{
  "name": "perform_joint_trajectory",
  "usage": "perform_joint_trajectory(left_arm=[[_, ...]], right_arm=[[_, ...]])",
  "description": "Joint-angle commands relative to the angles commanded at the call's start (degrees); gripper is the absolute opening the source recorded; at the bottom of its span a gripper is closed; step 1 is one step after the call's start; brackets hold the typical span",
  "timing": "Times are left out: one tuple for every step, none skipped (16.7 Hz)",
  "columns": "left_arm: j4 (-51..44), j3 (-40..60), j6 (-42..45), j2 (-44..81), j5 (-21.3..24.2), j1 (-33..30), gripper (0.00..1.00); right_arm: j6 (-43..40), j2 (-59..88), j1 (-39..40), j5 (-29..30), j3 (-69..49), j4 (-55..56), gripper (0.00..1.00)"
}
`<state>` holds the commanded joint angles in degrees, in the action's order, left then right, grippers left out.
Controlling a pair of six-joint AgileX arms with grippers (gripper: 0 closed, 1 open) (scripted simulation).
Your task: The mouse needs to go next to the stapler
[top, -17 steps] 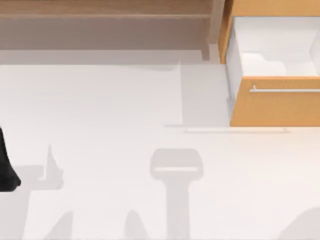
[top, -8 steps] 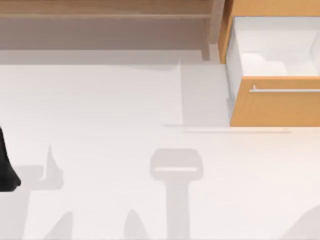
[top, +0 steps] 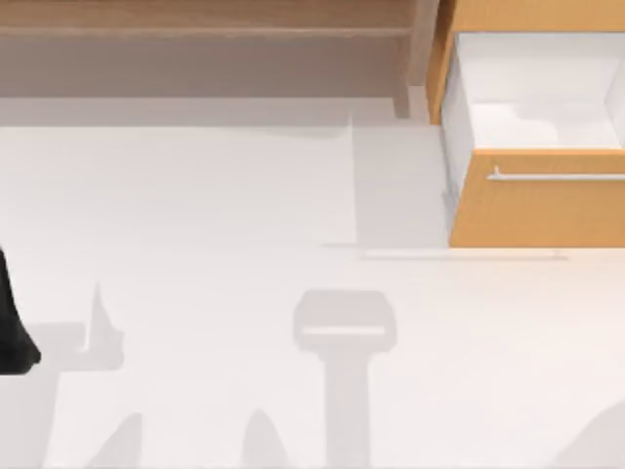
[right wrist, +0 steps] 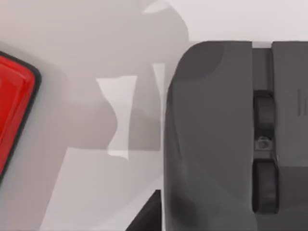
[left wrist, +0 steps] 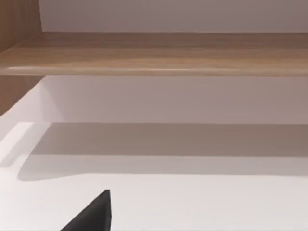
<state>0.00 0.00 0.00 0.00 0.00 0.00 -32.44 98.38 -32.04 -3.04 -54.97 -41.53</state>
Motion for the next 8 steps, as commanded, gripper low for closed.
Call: perform_joint_trajectory(left_arm=[[0.00, 0.00, 0.00, 0.00, 0.00, 0.00, 1.00], [0.00, 0.00, 0.00, 0.00, 0.00, 0.00, 1.00], [0.00, 0.00, 0.00, 0.00, 0.00, 0.00, 1.00], [0.00, 0.00, 0.00, 0.00, 0.00, 0.00, 1.00], [0.00, 0.00, 0.00, 0.00, 0.00, 0.00, 1.00], [0.00, 0.00, 0.00, 0.00, 0.00, 0.00, 1.00], [0.00, 0.00, 0.00, 0.00, 0.00, 0.00, 1.00], [0.00, 0.00, 0.00, 0.00, 0.00, 0.00, 1.00]], right_arm=[[0.00, 0.00, 0.00, 0.00, 0.00, 0.00, 0.90], [0.00, 0.00, 0.00, 0.00, 0.00, 0.00, 0.98], [0.00, 0.00, 0.00, 0.00, 0.00, 0.00, 1.00], [0.00, 0.00, 0.00, 0.00, 0.00, 0.00, 1.00], [0.00, 0.00, 0.00, 0.00, 0.00, 0.00, 1.00], [0.00, 0.00, 0.00, 0.00, 0.00, 0.00, 1.00], [0.00, 0.00, 0.00, 0.00, 0.00, 0.00, 1.00], [0.00, 0.00, 0.00, 0.00, 0.00, 0.00, 1.00]])
